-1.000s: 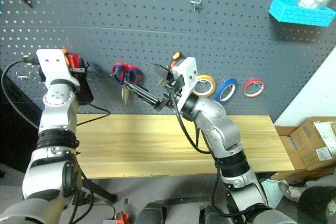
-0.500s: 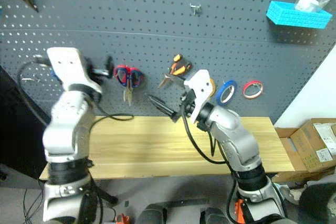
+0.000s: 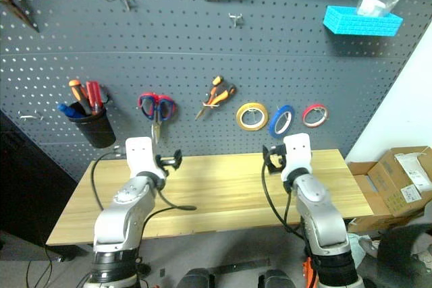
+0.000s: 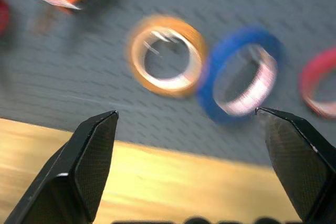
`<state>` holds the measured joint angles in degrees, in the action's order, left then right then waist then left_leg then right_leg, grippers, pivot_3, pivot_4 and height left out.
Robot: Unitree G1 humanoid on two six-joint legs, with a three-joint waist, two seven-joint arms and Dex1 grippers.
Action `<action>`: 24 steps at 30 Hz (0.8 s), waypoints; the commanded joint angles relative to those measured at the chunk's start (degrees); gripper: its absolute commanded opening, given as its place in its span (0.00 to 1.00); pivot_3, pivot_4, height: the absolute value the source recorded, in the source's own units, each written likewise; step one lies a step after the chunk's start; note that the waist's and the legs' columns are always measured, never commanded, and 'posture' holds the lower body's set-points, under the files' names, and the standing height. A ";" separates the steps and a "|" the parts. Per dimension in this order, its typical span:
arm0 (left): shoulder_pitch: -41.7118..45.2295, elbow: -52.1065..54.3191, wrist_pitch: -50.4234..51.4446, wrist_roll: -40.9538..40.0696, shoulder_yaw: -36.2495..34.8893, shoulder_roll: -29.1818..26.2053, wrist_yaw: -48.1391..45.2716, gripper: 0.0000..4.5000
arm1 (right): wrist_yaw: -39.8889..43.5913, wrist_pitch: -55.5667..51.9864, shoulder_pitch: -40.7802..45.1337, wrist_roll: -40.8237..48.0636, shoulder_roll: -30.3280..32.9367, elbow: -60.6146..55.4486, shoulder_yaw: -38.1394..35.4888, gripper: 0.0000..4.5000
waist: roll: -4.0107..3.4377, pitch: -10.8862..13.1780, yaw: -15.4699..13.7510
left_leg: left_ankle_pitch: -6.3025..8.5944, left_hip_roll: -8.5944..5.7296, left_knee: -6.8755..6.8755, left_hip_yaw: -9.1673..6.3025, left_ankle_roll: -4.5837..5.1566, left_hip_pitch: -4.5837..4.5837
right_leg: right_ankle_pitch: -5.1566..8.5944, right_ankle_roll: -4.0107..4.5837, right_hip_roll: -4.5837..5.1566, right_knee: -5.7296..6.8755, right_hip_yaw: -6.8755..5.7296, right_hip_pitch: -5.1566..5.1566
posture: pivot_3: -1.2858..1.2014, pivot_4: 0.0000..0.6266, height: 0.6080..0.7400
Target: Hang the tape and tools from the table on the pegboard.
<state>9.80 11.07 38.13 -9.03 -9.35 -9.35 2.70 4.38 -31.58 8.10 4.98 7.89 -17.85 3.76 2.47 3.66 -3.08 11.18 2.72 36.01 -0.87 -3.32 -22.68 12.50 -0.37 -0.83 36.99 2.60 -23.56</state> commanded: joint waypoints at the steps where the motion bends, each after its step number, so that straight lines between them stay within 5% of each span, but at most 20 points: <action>1: 0.09 0.58 -1.86 -1.22 -2.82 -0.02 -0.64 0.99 | -1.03 2.16 -1.36 -1.84 0.92 0.73 -1.67 1.00 | -0.01 -0.04 0.09 | 0.00 0.00 0.01 0.00 0.00 0.00 | 0.00 0.00 0.01 -0.01 0.00 0.00 | 0.57 0.00 1.00; 24: 1.01 0.12 -2.25 0.86 -2.19 0.64 -0.44 0.99 | 0.93 3.75 0.17 -1.55 -1.12 3.30 -1.11 1.00 | -0.22 -0.21 1.70 | 0.02 -0.01 -0.04 -0.10 -0.01 0.00 | 0.01 -0.01 0.01 -0.06 -0.04 -0.01 | 0.57 0.02 1.00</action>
<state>9.62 9.19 37.06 -8.60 -11.61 -8.64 2.03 5.07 -28.96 7.31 3.44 6.73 -13.30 3.13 2.25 3.45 -1.38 11.20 2.71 35.97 -0.98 -3.34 -22.69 12.51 -0.38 -0.81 36.92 2.56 -23.58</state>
